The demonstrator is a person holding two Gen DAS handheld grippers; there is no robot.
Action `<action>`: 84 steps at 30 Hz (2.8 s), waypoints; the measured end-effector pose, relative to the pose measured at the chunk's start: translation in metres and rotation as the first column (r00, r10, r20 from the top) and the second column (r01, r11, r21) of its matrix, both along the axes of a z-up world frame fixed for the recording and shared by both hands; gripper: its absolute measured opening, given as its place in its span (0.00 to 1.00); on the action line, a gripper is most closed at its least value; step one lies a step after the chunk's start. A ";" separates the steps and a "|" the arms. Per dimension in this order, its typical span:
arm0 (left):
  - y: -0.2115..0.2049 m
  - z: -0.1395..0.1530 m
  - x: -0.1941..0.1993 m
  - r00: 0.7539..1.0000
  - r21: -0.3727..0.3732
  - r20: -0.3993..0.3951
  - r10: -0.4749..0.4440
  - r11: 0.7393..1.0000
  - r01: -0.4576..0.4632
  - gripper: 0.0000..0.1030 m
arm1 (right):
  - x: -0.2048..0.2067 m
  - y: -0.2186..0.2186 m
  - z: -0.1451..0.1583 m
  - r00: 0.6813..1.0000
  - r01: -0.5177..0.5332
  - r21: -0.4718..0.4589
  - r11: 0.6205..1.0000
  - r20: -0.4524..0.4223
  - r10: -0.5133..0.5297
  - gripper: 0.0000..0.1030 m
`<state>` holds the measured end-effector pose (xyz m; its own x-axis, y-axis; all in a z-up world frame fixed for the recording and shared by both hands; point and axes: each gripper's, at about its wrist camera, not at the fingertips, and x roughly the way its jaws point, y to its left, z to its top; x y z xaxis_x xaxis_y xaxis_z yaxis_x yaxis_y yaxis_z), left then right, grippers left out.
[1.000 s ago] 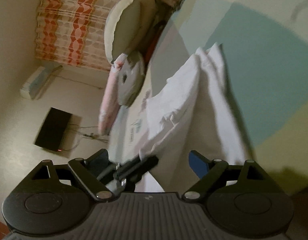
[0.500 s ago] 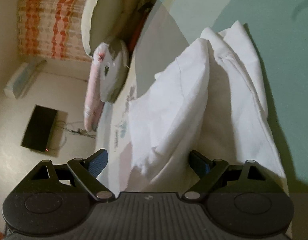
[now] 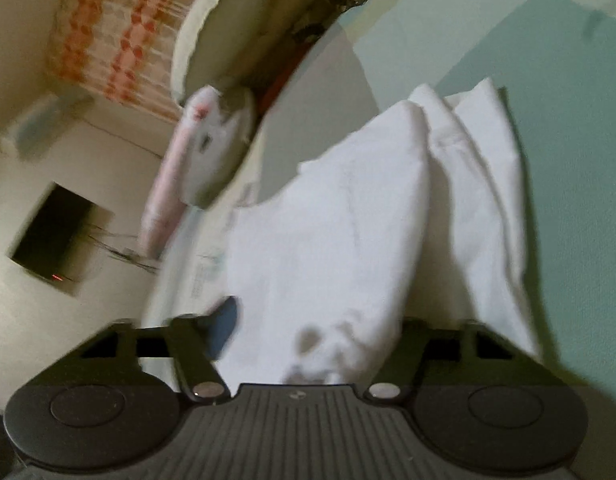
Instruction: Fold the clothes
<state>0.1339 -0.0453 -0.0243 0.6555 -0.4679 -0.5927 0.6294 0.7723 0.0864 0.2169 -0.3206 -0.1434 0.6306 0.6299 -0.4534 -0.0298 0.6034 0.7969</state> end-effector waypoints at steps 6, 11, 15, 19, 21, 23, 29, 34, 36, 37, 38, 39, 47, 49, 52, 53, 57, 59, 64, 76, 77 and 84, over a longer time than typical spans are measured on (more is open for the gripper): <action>0.005 -0.009 0.012 0.999 0.067 -0.001 0.052 0.996 -0.052 0.50 | -0.015 0.004 0.012 0.998 0.029 -0.195 0.980 0.068 -0.016 0.11; 0.004 -0.018 0.020 0.997 0.120 -0.007 0.070 0.990 -0.069 0.58 | -0.031 0.008 0.044 0.985 0.063 -0.304 0.951 0.171 -0.010 0.10; 0.002 -0.023 0.025 0.998 0.127 -0.016 0.069 0.990 -0.066 0.59 | -0.035 -0.002 0.045 0.987 0.072 -0.328 0.942 0.160 -0.020 0.10; 0.001 -0.025 0.027 0.998 0.122 -0.025 0.060 0.991 -0.057 0.60 | -0.038 -0.016 0.027 0.993 0.082 -0.324 0.943 0.101 -0.052 0.11; 0.001 -0.027 0.029 0.998 0.126 -0.028 0.060 0.990 -0.056 0.60 | -0.038 -0.020 0.017 0.996 0.077 -0.314 0.946 0.074 -0.057 0.12; 0.000 -0.028 0.030 0.998 0.132 -0.030 0.063 0.990 -0.059 0.60 | -0.036 -0.021 0.011 0.996 0.078 -0.307 0.949 0.064 -0.061 0.12; -0.001 -0.030 0.030 0.998 0.126 -0.041 0.057 0.991 -0.052 0.61 | -0.027 -0.018 0.026 0.995 0.065 -0.363 0.929 0.095 -0.032 0.11; -0.002 -0.033 0.029 0.997 0.122 -0.054 0.048 0.992 -0.041 0.61 | -0.028 -0.030 0.015 0.999 0.045 -0.317 0.947 0.039 -0.034 0.25; -0.004 -0.036 0.028 0.997 0.131 -0.064 0.037 0.991 -0.029 0.61 | -0.038 -0.038 0.014 0.998 0.065 -0.267 0.961 0.034 -0.058 0.28; -0.005 -0.036 0.027 0.997 0.136 -0.067 0.028 0.991 -0.019 0.61 | -0.044 -0.041 0.015 0.997 0.076 -0.255 0.964 0.031 -0.070 0.28; -0.007 -0.037 0.025 0.998 0.139 -0.068 0.017 0.990 -0.007 0.61 | -0.051 -0.043 0.017 0.996 0.091 -0.260 0.961 0.039 -0.084 0.29; -0.008 -0.037 0.023 0.998 0.139 -0.070 0.002 0.990 0.008 0.61 | -0.059 -0.044 0.021 0.994 0.108 -0.272 0.956 0.048 -0.099 0.31; -0.019 -0.050 -0.014 0.978 0.155 -0.116 -0.173 0.969 0.190 0.61 | -0.117 -0.017 0.079 0.964 0.208 -0.548 0.810 0.255 -0.074 0.50; -0.021 -0.057 -0.022 0.971 0.166 -0.141 -0.191 0.963 0.213 0.61 | -0.119 -0.009 0.083 0.961 0.157 -0.524 0.837 0.278 -0.007 0.56; -0.021 -0.068 -0.023 0.969 0.179 -0.194 -0.154 0.965 0.190 0.62 | -0.110 0.007 0.065 0.975 0.073 -0.540 0.838 0.217 0.055 0.56; -0.019 -0.067 -0.025 0.967 0.175 -0.201 -0.154 0.966 0.191 0.62 | -0.107 0.011 0.056 0.981 0.050 -0.558 0.829 0.182 0.064 0.56; -0.006 -0.051 -0.027 0.966 0.133 -0.199 -0.167 0.972 0.195 0.65 | -0.111 0.013 0.031 0.991 0.009 -0.613 0.790 0.110 0.074 0.54; 0.000 -0.041 -0.021 0.974 0.103 -0.170 -0.149 0.980 0.168 0.65 | -0.114 0.011 0.032 0.990 0.010 -0.615 0.789 0.114 0.077 0.54; -0.012 -0.049 -0.009 0.959 0.051 -0.221 -0.179 0.980 0.194 0.65 | -0.113 0.006 0.033 0.992 0.018 -0.583 0.813 0.109 0.057 0.58; -0.005 -0.022 -0.033 0.983 0.163 -0.159 -0.093 0.979 0.119 0.70 | -0.115 0.016 0.032 0.991 0.027 -0.562 0.826 0.122 0.051 0.69; -0.006 -0.019 -0.033 0.988 0.180 -0.137 -0.070 0.979 0.094 0.71 | -0.116 0.019 0.034 0.991 0.028 -0.575 0.818 0.122 0.052 0.69; -0.026 -0.045 -0.056 0.996 0.413 0.001 -0.090 0.907 0.082 0.74 | -0.137 0.025 0.051 0.985 0.029 -0.594 0.804 0.156 0.080 0.79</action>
<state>0.0777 -0.0708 -0.0694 0.6372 -0.2399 -0.7324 0.6867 0.6082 0.3982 0.0797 -0.2955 -0.0920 0.7172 0.2896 -0.6339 -0.1498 0.9524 0.2656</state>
